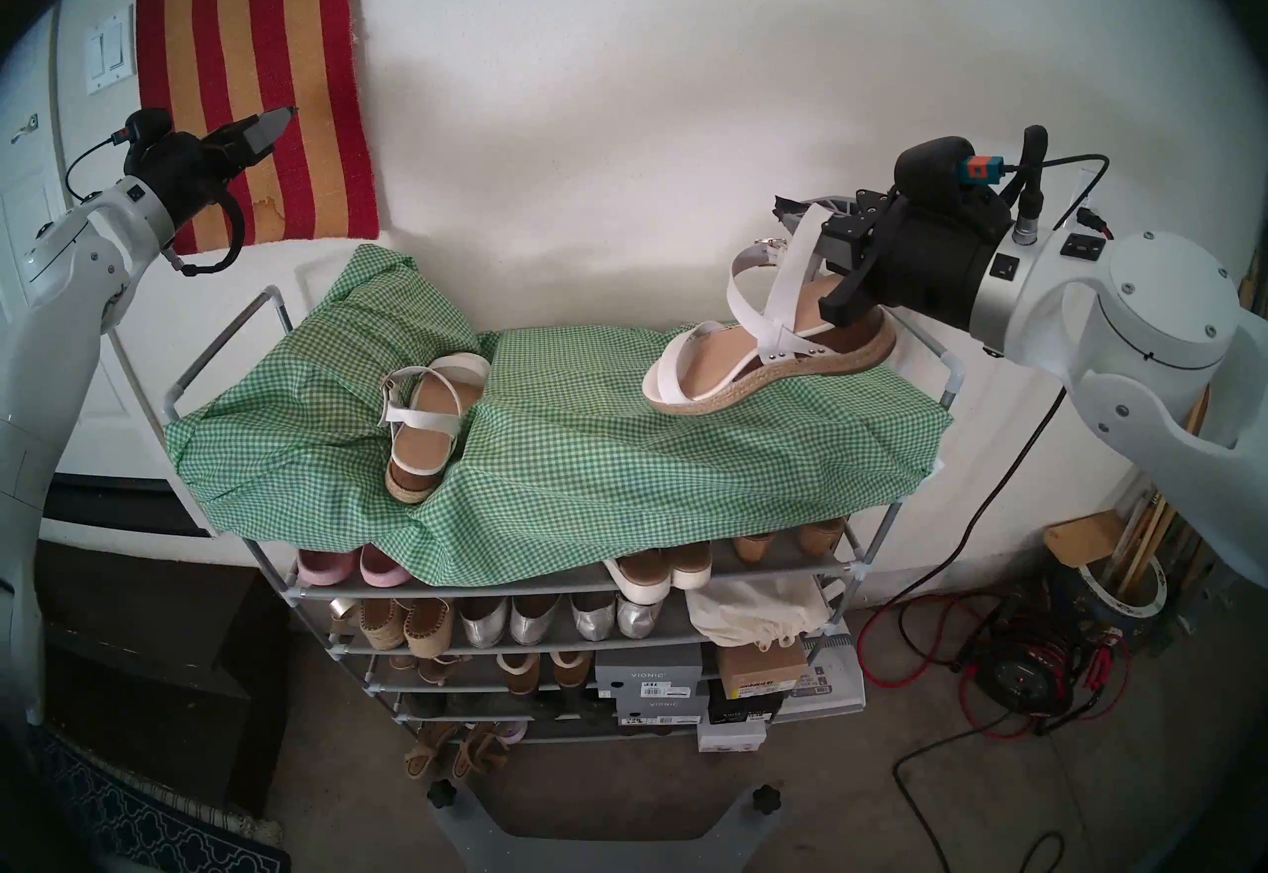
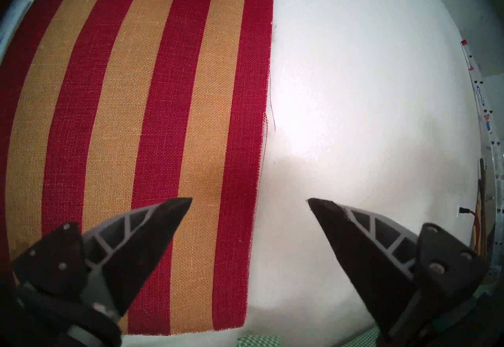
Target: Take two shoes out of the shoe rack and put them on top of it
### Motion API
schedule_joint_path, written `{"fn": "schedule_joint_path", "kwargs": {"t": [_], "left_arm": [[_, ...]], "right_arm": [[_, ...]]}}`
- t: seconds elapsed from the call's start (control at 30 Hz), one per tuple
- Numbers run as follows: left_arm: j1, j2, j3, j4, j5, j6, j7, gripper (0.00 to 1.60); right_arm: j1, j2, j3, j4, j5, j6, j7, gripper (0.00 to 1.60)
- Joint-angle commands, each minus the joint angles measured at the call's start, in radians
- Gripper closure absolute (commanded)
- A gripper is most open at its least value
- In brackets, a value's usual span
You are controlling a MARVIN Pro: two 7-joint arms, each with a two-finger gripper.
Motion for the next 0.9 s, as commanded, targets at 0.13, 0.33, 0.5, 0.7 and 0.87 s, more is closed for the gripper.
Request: {"fn": "schedule_joint_path", "kwargs": {"t": [0.13, 0.33, 0.5, 0.7, 0.87], "left_arm": [[0.032, -0.021, -0.03, -0.03, -0.009, -0.037, 0.04, 0.0], [0.049, -0.032, -0.043, -0.045, -0.012, -0.056, 0.065, 0.0], [0.064, -0.041, -0.054, -0.058, -0.014, -0.071, 0.084, 0.0], [0.08, -0.051, -0.066, -0.074, -0.016, -0.089, 0.108, 0.0], [0.094, -0.059, -0.076, -0.087, -0.017, -0.102, 0.128, 0.0]], "right_arm": [[0.033, -0.003, -0.008, 0.005, -0.022, -0.012, 0.031, 1.6], [0.044, -0.003, -0.019, -0.003, -0.042, -0.013, 0.06, 1.6], [0.055, -0.003, -0.024, 0.0, -0.06, -0.015, 0.082, 1.6], [0.07, -0.003, -0.027, 0.029, -0.087, -0.013, 0.102, 1.6], [0.077, -0.003, -0.031, 0.068, -0.113, -0.009, 0.117, 1.6]]}}
